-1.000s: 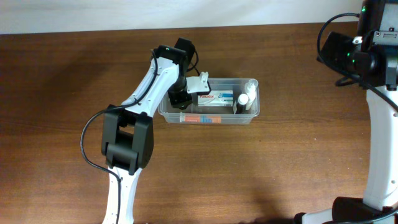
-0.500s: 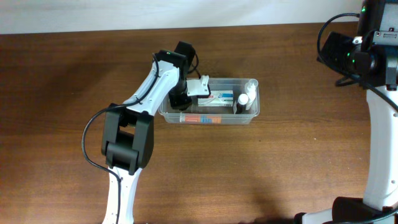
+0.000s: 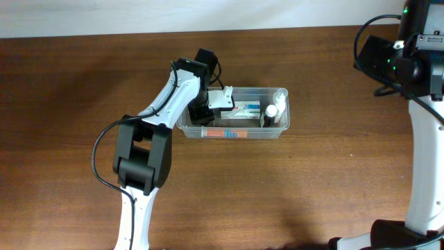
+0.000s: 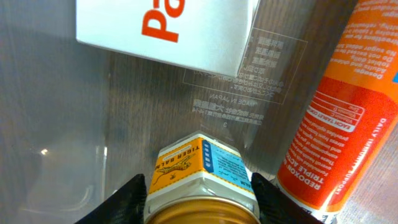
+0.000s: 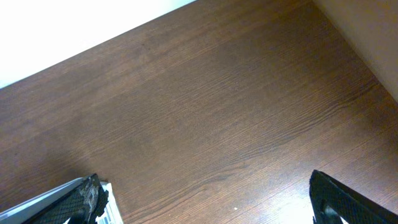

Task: Pack container
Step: 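Lower the jar into the container between the Panadol box and tube, then open the left gripper and raise it out of the container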

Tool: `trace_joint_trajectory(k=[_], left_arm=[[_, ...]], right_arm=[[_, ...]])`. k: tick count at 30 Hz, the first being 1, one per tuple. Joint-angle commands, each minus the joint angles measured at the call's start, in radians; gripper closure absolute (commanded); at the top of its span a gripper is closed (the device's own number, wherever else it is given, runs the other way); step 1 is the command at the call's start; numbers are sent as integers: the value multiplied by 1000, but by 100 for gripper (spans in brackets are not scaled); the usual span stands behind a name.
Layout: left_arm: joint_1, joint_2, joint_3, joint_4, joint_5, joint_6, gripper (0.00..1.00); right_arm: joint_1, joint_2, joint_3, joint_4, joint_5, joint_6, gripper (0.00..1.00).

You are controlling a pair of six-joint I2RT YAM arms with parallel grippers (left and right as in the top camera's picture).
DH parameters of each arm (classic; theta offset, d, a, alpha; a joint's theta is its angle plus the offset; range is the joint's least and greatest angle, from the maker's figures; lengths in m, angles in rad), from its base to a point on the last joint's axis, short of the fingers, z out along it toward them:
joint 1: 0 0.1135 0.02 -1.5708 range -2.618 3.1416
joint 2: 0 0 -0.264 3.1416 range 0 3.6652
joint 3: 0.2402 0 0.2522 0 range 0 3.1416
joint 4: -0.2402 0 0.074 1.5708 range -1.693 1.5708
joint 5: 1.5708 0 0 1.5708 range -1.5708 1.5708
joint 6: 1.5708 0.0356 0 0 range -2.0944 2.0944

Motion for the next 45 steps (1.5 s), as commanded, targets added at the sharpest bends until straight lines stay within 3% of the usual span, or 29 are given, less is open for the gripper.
trace_joint_trajectory(k=[1,8,28,41,42,43,45], left_arm=[[-3,-7,-8,-5,4,12,44],[-6,-8,2,-13,4,-22,37],[-10,-13,265,-236,42,-92,37],[13,-122,567,-402,42,-335,17],[22,-143,567,-403,37,-358,13],[30,-161,567,-403,32,-378,4],[51,-198,567,-402,6,-426,1]], right_arm=[[-4,-1,14,2,19,1,2],[-4,-1,14,2,19,1,1],[-4,-1,14,2,19,1,2],[-4,-1,14,2,19,1,2],[-4,-1,14,2,19,1,2],[-4,-1,14,2,19,1,2],[-4,-1,14,2,19,1,2]])
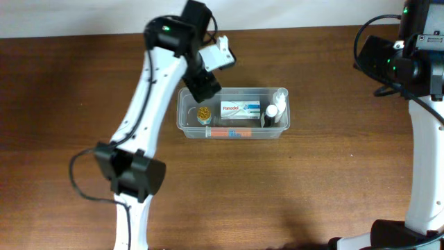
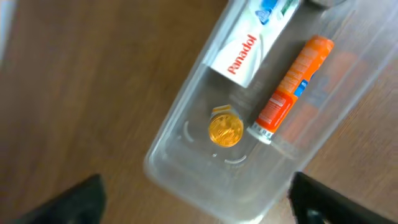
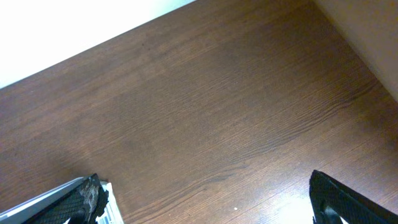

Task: Pack container

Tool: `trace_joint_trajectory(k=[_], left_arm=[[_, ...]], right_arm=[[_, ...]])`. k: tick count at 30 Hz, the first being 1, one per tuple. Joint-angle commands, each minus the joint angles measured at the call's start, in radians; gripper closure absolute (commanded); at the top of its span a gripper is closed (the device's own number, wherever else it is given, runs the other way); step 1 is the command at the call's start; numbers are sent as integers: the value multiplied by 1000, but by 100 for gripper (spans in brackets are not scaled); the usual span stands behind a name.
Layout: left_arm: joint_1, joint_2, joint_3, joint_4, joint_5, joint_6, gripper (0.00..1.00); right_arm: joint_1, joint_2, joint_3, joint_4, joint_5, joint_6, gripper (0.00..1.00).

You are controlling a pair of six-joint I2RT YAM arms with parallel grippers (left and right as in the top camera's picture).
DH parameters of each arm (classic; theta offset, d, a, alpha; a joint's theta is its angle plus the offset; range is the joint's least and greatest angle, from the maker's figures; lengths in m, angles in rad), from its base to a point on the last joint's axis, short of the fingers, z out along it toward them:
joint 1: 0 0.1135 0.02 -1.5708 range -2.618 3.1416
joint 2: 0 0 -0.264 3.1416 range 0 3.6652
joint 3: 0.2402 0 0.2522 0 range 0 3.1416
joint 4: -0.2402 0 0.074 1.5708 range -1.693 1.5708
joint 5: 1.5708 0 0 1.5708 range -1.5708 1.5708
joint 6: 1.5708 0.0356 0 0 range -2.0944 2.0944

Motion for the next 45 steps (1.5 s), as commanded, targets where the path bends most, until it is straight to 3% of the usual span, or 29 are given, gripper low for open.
trace_joint_trajectory(k=[1,3,6,9,21,45], left_arm=[[49,-116,25,-3,-44,-130,1],[71,-152,25,1,-95,-171,1],[118,-234,25,28,-247,-344,1],[144,-294,25,37,-289,-412,1],[174,-472,25,40,-288,-416,1],[174,-477,24,36,-299,-415,1]], right_arm=[[-4,-1,14,2,19,1,2],[-4,-1,14,2,19,1,2],[-4,-1,14,2,19,1,2],[-4,-1,14,2,19,1,2],[-4,-1,14,2,19,1,2],[-4,-1,14,2,19,1,2]])
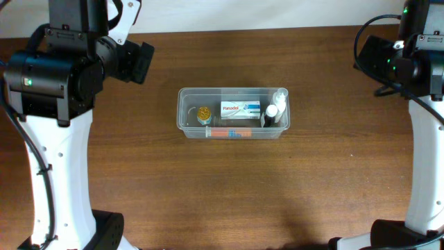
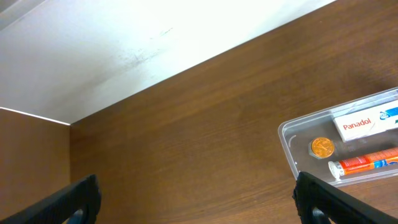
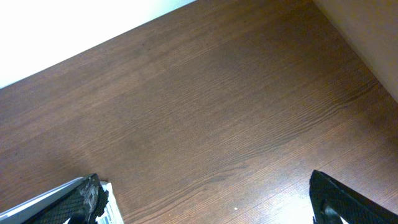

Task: Pack container

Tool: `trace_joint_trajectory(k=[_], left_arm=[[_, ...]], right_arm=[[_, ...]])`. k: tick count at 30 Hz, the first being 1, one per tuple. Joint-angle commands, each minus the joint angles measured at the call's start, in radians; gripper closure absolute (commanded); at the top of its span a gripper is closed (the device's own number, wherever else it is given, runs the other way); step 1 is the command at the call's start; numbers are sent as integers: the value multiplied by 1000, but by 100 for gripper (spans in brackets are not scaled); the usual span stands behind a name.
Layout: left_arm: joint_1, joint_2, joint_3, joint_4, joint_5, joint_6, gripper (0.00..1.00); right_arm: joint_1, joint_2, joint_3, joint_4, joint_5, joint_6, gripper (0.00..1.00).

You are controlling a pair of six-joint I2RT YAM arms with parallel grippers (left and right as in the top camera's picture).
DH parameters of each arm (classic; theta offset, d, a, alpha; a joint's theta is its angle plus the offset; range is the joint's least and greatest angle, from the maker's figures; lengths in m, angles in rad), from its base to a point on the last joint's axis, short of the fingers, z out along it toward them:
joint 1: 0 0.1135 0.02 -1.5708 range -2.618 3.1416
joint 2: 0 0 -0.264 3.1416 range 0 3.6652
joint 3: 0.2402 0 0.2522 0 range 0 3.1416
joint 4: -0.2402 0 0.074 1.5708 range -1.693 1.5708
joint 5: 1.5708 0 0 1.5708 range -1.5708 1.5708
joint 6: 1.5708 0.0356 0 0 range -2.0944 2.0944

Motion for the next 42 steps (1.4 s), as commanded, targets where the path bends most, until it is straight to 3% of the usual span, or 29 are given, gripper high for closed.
trace_joint_trajectory(k=[1,6,11,17,21,33,42], left_arm=[[3,-7,10,-21,-45,-16,1],[3,-48,8,-210,-37,-17,1],[3,-131,7,-210,-36,-18,1],[3,-264,-12,-209,77,-17,1],[3,-378,-155,-174,133,-17,0],[164,-949,-1342,732,302,-17,0],[167,-1271,-1949,1246,316,-17,1]], right_arm=[[-4,-1,14,2,19,1,2],[-4,-1,14,2,19,0,2],[-4,-1,14,2,19,1,2],[-4,-1,14,2,19,0,2],[-4,-1,14,2,19,0,2],[-4,-1,14,2,19,0,2],[-4,-1,14,2,19,1,2]])
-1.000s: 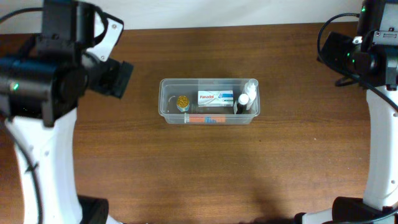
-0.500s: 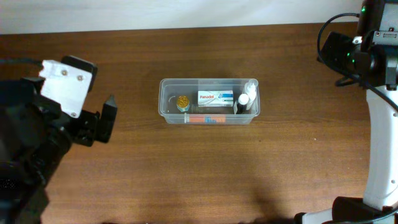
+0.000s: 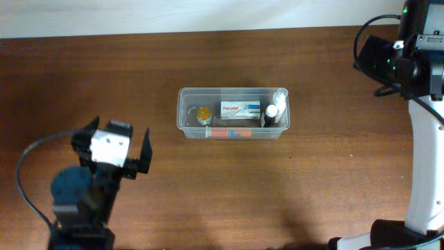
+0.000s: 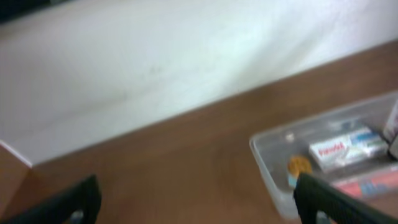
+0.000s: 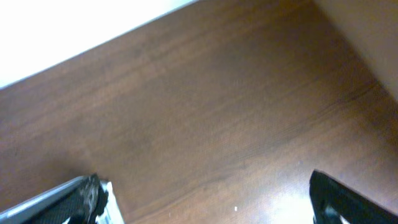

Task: Pack container

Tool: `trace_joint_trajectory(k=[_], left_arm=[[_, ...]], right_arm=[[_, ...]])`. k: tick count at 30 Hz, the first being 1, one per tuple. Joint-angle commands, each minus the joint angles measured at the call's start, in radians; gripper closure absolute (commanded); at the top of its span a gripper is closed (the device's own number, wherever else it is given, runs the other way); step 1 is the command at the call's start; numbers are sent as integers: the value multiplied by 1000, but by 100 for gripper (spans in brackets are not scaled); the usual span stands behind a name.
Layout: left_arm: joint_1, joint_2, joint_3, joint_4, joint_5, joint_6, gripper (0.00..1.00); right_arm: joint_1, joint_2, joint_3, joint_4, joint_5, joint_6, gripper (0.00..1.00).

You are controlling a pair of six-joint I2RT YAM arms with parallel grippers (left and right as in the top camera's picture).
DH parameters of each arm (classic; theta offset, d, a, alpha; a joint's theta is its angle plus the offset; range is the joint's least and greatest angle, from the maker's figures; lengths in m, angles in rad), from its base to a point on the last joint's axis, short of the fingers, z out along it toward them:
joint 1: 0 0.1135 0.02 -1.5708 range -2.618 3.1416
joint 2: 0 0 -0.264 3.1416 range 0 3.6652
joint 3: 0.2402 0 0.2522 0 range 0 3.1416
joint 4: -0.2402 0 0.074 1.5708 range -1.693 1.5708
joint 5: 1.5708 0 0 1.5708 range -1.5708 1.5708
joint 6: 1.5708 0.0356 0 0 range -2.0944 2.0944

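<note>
A clear plastic container stands mid-table. Inside are a gold-lidded jar at its left end, a white Panadol box, an orange tube along the front wall and white bottles at the right end. My left gripper is open and empty at the lower left, well clear of the container. The blurred left wrist view shows the container, the jar and the box to the right. My right gripper is open at the far right.
The brown wooden table runs under everything. A white wall rises behind its far edge. The right wrist view has only bare wood between the wide-spread fingers.
My left arm was at the table's upper left and is now at the lower left, still open. Its wrist view has gone blurred. The right arm and the container's contents are unchanged.
My left gripper was down in the container's left end, shut on the gold-lidded jar. Then it was open above the container, with the jar standing inside. Then it was far off at the upper left, and now at the lower left.
</note>
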Motion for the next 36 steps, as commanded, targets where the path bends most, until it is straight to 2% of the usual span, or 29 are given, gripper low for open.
trace_joint_trajectory(k=[1,5,10,18,25,36], left_arm=[[6,-122,-213,157,33,-10,1],[8,-257,-448,380,39,-10,1],[39,-389,-660,555,82,-10,1],[110,-483,-715,485,143,-10,1],[130,-595,-715,292,137,-9,1],[131,-592,-715,275,105,-10,1]], right_arm=[[-4,-1,14,2,19,1,2],[-4,-1,14,2,19,1,2],[-4,-1,14,2,19,1,2],[-4,-1,14,2,19,1,2],[-4,-1,14,2,19,1,2],[-4,-1,14,2,19,1,1]])
